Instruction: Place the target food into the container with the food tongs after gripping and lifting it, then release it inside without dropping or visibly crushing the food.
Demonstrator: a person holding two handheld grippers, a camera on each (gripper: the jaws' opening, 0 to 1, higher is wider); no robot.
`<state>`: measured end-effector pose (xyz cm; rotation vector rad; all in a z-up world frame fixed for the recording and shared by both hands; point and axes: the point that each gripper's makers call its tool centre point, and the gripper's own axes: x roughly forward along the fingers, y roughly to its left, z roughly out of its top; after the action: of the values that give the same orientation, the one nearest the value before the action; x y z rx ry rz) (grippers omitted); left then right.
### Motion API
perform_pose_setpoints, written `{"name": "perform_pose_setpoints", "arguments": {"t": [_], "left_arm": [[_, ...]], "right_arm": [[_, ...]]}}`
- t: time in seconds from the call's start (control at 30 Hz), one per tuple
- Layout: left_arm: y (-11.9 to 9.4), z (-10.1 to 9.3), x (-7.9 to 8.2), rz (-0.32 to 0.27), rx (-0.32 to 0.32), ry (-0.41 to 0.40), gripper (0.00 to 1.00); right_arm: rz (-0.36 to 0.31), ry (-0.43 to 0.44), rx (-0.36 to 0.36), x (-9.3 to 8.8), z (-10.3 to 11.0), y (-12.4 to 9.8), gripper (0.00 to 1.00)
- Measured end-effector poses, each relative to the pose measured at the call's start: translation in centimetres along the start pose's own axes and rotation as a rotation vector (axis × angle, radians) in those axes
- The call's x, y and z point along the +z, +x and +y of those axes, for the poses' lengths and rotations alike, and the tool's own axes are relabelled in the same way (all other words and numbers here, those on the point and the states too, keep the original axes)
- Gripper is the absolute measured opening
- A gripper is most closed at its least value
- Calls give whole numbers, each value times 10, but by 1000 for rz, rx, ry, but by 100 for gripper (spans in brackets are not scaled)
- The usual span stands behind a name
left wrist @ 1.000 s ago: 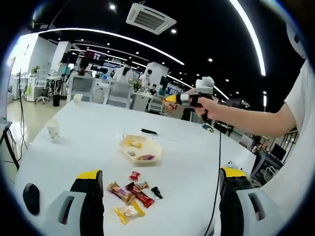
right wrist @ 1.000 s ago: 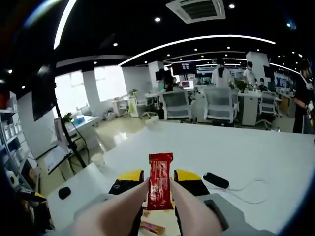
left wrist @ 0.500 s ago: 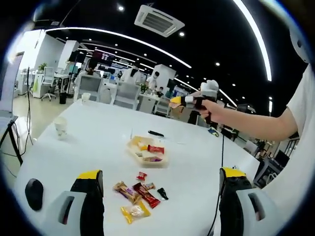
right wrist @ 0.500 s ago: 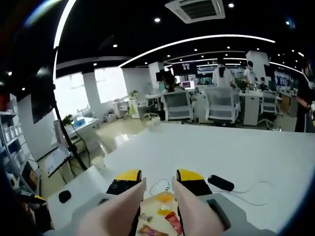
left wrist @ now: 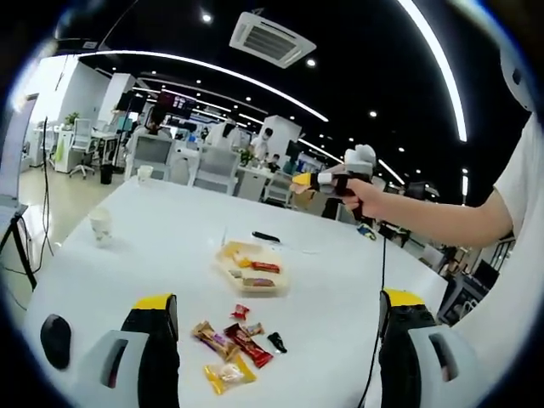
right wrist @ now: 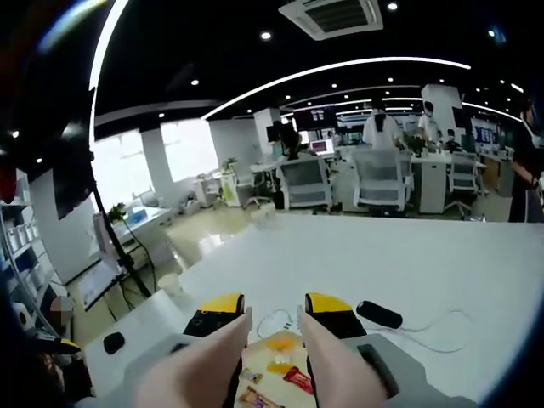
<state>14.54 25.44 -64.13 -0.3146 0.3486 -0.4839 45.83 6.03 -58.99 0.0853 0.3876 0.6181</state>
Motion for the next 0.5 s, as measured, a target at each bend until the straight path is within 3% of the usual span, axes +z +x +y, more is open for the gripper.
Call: {"name": "perform_pose_setpoints", "arguments": {"t": [0.5], "left_arm": [[-4,-10,-6,19,-22,13,99]], "right_arm": [[4,12,-5,-14,12,-20,28]]}}
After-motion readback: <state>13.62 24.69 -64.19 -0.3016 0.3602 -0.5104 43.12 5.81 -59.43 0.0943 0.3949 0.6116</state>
